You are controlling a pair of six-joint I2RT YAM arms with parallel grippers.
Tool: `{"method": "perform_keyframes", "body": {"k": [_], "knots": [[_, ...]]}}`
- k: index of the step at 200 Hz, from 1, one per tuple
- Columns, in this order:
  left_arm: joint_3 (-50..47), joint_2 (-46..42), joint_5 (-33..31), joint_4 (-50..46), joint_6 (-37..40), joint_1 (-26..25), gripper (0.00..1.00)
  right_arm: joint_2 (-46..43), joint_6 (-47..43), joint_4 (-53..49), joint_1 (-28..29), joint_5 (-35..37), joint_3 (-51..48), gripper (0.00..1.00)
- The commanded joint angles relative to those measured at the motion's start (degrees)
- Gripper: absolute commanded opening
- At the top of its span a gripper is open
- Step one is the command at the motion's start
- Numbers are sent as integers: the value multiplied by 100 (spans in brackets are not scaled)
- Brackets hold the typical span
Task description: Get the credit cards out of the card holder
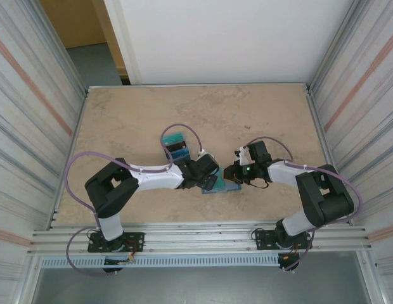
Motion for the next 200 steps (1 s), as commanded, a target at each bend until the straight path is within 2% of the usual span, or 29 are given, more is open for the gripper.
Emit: {"method": "perform_keyframes", "body": {"k": [1,67,104,160,200], "knots": [[62,149,77,-277,47,-27,99,-63,178,386,-19,-276,-106,18],[103,147,140,-279,24,-19,99,206,312,788,3,-328,-186,19],[92,134,151,-272,-24,-27,99,260,323,841,31,-323,-182,10],[-22,19,91,-303,-40,-27,98,-250,-126,-2,-281,1,-86,3],[-68,-39,80,-295,-83,-27,99,-672,-661,-1081,-457,483,184,1]]}}
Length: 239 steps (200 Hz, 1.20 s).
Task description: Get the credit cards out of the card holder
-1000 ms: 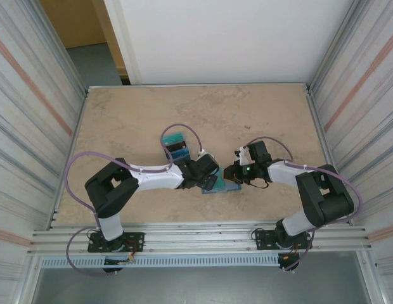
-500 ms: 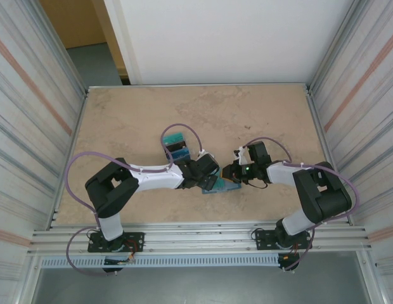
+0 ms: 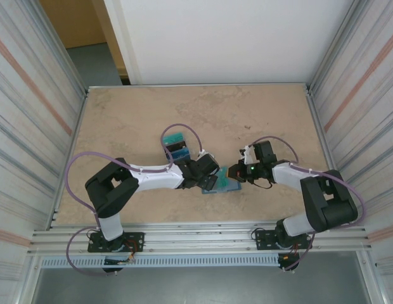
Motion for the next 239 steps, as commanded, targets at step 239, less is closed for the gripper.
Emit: {"method": "perform_keyframes", "body": {"k": [239], "knots": [[-676,-3076,3305,596,2005,1188,95,-2022,-1840,-1558,897,321,1178,0]]}}
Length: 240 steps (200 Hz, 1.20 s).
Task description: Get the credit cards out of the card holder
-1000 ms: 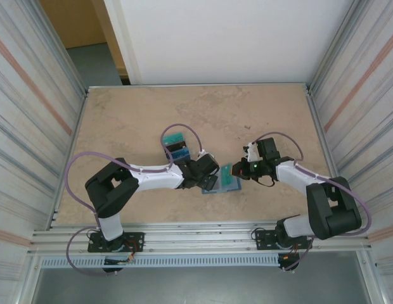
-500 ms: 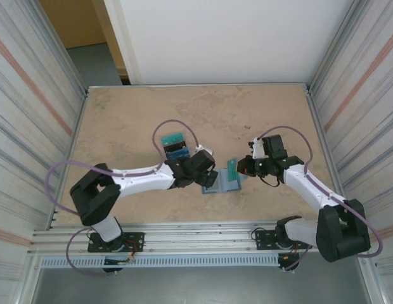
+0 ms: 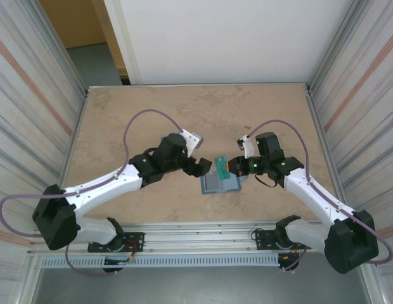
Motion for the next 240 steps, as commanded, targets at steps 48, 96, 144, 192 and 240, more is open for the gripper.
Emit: {"method": "perform_keyframes", "body": {"k": [48,96,144,192,240], "knots": [[-52,-288,2056,-154,1274,433,88,-27,-544,176,535,-573,494,0],[138,-66,2659,-360,1602,487,76,10,-909,39,819,-933,714,0],[275,90,3112,-597,1807,493,59,-12,-1134,-67,890,-1169,807,0],[322,147,3508,-626,1810,507,33,67,-1188,-136,917,-1144,826,0],[322,158,3619,-682,1781,510,8,38,-1187,-57,913,-1122,783,0]]}}
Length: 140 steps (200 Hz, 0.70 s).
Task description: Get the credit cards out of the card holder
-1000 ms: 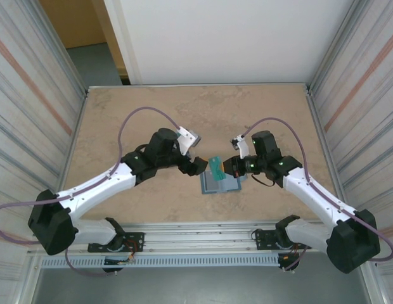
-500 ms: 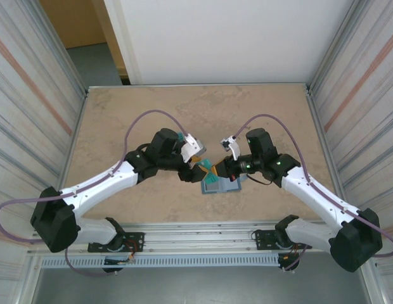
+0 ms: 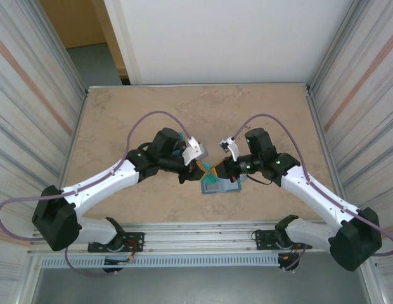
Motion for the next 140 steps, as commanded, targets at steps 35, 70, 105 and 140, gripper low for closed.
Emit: {"method": "perform_keyframes", "body": {"k": [35,70,105,140], "knots": [[160,-41,55,-93,-13,60,0,-65,40,111,-1,130,86,24],[-114,-540,-526,254,-387,77,0,-369,553,673,-278,354,-282,51],[-777,-1301,-1499,1317,-1364,116,0,-877,1420,1927,-454,644,-975,56],[-1536,-1762,-1975,2668,-2624,311,0,-833,2261,3311,-445,562,-1504,57]]}}
